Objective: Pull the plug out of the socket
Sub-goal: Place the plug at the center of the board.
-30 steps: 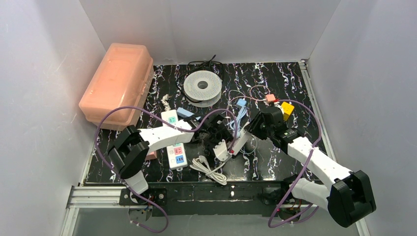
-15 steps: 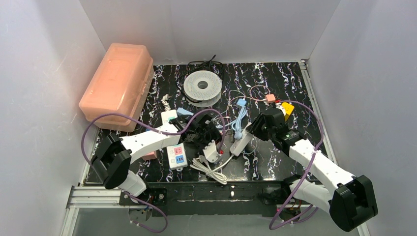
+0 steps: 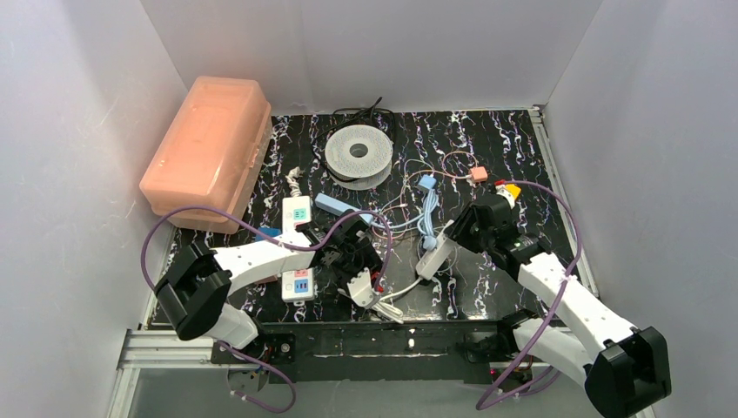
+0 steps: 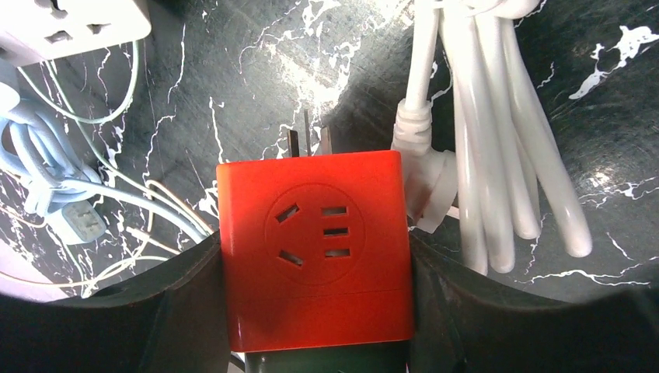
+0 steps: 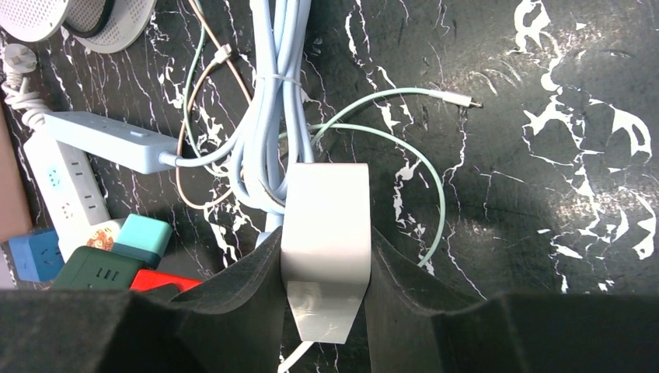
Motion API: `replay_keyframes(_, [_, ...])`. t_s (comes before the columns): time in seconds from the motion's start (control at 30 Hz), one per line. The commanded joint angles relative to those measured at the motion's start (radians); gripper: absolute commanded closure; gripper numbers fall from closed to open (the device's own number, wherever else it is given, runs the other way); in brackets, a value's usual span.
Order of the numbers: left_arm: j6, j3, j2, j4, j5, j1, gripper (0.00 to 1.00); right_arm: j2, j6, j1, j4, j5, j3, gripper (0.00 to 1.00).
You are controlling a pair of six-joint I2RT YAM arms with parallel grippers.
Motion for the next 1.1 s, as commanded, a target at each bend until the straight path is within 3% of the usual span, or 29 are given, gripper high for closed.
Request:
replay_keyframes(0.0, [0.012, -0.029, -0.022, -0.076, 0.028, -0.003, 0.64, -0.044, -0.047, -0.008, -0.028, 0.027, 0.001, 0.99])
replay_keyframes(0.1, [0.019, -0.042, -0.011, -0.08, 0.033, -0.007, 0.42, -0.06, -0.052, -0.008, -0.037, 0.018, -0.008, 0.99])
replay_keyframes(0.2, [-0.01, -0.022, -0.004, -0.1, 0.052, -0.006, 0.04, -0.067, -0.061, -0.008, -0.046, 0.002, -0.011, 0.99])
replay_keyframes(0.47, [0.022, 0.025, -0.044, -0.164, 0.08, -0.005, 0.02, -0.061, -0.073, -0.008, -0.047, -0.009, -0.006, 0.99])
replay_keyframes(0.6, [-0.076, 0.131, -0.077, -0.173, 0.077, -0.006, 0.02, -0.056, -0.078, -0.008, -0.044, -0.018, -0.007, 0.99])
replay_keyframes(0.73, [-0.155, 0.151, -0.104, -0.08, 0.099, -0.003, 0.02, -0.047, -0.083, -0.008, -0.032, -0.035, -0.007, 0.99])
replay_keyframes(0.9, [-0.073, 0.162, -0.144, -0.225, 0.184, 0.008, 0.02, -0.028, -0.089, -0.008, -0.028, -0.049, 0.015, 0.99])
replay_keyframes(1.07, [-0.048, 0.141, -0.128, -0.182, 0.203, 0.01, 0.02, -0.014, -0.097, -0.008, -0.022, -0.057, 0.036, 0.99])
